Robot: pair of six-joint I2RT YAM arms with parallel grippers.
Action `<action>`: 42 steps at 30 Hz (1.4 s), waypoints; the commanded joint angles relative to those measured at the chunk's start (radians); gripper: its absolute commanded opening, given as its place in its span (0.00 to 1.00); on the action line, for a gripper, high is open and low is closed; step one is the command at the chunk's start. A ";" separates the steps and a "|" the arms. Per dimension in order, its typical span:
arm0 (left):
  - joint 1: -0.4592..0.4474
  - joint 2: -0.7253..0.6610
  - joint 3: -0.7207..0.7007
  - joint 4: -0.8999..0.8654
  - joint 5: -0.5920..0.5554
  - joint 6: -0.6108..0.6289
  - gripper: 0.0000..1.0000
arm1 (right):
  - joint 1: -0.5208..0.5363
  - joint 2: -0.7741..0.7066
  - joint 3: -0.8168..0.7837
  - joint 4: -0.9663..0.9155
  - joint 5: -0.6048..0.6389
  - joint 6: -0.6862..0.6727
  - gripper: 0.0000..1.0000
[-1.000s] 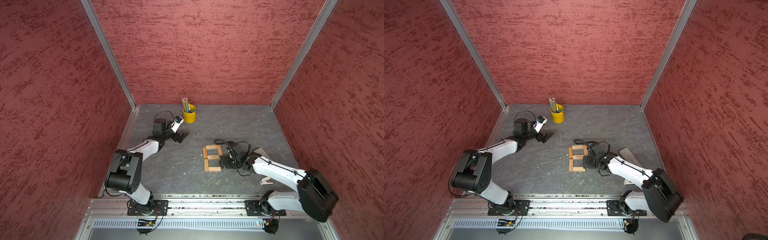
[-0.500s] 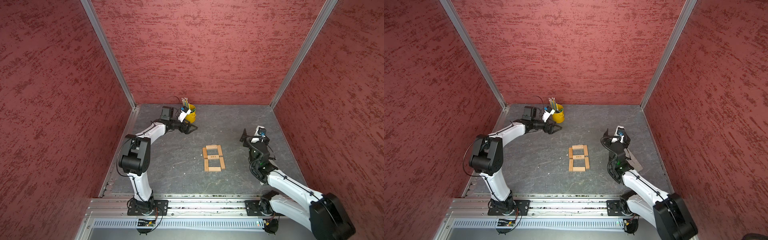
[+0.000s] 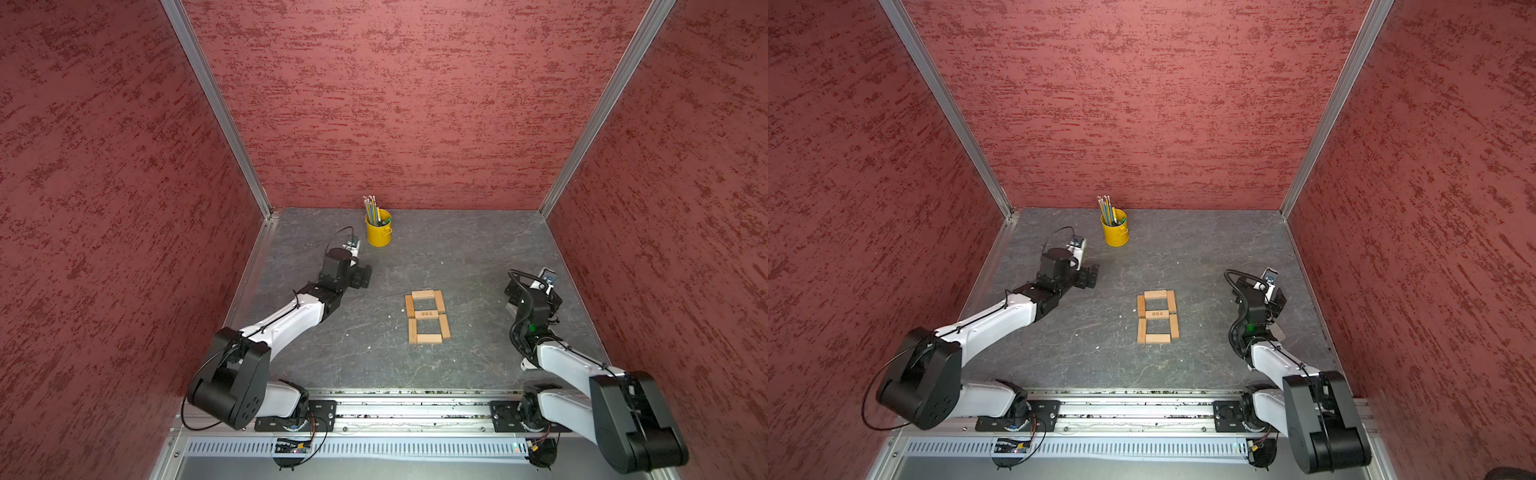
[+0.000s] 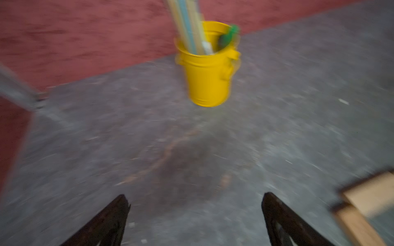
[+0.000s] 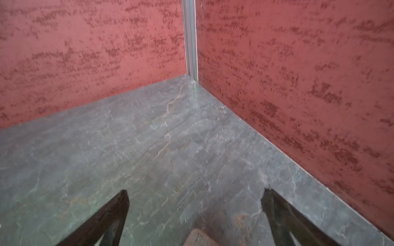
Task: Assemble the number 8 with building blocks
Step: Reset both arms
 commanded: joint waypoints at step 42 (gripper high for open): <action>0.312 0.130 -0.227 0.535 0.224 -0.044 0.99 | -0.142 0.368 -0.010 0.665 -0.398 -0.135 0.99</action>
